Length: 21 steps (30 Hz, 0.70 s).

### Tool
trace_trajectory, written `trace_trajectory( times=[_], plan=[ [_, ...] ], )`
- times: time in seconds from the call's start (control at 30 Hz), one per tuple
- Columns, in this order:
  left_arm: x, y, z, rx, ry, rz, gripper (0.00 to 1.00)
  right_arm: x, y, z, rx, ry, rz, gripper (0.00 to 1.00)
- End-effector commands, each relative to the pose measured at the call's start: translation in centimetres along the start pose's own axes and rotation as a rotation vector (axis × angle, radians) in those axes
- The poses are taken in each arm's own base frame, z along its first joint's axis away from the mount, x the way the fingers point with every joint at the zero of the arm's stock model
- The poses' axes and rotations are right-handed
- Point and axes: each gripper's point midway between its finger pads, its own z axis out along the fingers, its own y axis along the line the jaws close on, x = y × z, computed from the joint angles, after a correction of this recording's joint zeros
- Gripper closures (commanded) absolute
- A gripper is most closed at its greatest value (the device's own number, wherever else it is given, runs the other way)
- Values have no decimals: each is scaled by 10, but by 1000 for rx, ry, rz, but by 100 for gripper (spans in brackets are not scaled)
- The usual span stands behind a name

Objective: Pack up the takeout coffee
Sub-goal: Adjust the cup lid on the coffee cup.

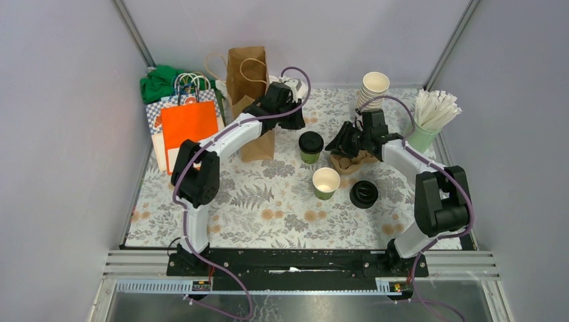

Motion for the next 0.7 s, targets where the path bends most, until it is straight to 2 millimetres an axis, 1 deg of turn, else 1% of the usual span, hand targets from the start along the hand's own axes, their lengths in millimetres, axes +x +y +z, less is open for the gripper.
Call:
trace_trajectory(
  times=[0.0, 0.3, 0.53, 0.67],
  plan=[
    [-33, -13, 1, 109, -64, -23, 72, -8, 22, -7, -85, -31, -15, 59],
    [-18, -8, 15, 116, -2, -60, 73, -12, 24, 0, -94, -22, -9, 59],
    [-5, -10, 18, 143, 40, -75, 75, -14, 27, 6, -105, -9, -3, 61],
    [5, -7, 19, 136, 62, -87, 75, -15, 28, 8, -110, -5, 0, 62]
  ],
)
